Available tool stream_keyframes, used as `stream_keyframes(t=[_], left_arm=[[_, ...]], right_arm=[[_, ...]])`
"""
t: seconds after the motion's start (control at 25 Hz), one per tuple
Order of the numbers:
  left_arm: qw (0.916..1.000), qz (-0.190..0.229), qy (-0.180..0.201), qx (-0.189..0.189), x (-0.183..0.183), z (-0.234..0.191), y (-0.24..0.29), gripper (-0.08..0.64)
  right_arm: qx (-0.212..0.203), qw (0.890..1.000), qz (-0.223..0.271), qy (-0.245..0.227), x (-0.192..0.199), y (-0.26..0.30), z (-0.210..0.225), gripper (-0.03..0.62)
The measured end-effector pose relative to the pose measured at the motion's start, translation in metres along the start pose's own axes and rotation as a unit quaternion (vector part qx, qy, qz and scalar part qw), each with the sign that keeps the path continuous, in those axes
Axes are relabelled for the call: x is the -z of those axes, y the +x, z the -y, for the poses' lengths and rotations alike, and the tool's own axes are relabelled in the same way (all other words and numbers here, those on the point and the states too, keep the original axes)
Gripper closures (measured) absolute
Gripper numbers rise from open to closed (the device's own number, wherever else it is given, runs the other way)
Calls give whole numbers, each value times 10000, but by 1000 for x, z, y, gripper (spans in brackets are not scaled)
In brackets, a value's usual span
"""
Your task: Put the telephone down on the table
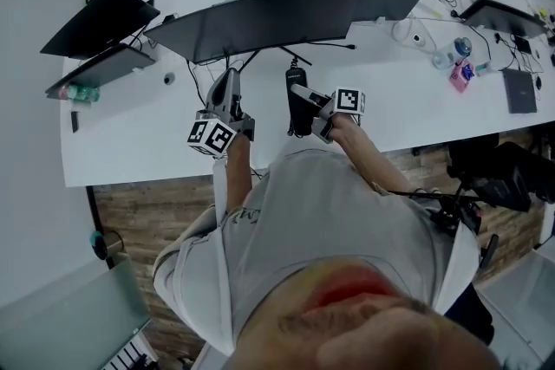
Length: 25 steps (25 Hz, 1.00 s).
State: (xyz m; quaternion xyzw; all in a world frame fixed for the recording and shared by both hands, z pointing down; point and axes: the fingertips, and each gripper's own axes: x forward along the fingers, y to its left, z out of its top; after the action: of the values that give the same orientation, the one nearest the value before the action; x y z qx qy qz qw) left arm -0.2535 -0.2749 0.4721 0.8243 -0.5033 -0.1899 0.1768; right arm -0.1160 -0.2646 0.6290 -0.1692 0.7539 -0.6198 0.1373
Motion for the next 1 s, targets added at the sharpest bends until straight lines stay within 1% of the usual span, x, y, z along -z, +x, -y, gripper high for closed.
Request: stream_keyframes(t=[0.16,0.36,0.64,0.84,1.0], left_arm=[[9999,49,93,2,-3,1,-4,551],[9997,135,64,-169,-2,-4,-15,551],[9995,139,65,-272,1,-5,-25,551],[9997,165,-64,-191,2,-3,-21,551],[9998,121,-29,-128,2,-3,-18,551]], right_arm=[[257,9996,-44,60,5,-1,30,291],[566,9982,-112,153,15,-9,67,293],[858,9959,-211,205,23,-22,100,293],[1077,9935,-337,166,28,-28,121,293],[1197,9919,-324,260,32,-30,138,293]])
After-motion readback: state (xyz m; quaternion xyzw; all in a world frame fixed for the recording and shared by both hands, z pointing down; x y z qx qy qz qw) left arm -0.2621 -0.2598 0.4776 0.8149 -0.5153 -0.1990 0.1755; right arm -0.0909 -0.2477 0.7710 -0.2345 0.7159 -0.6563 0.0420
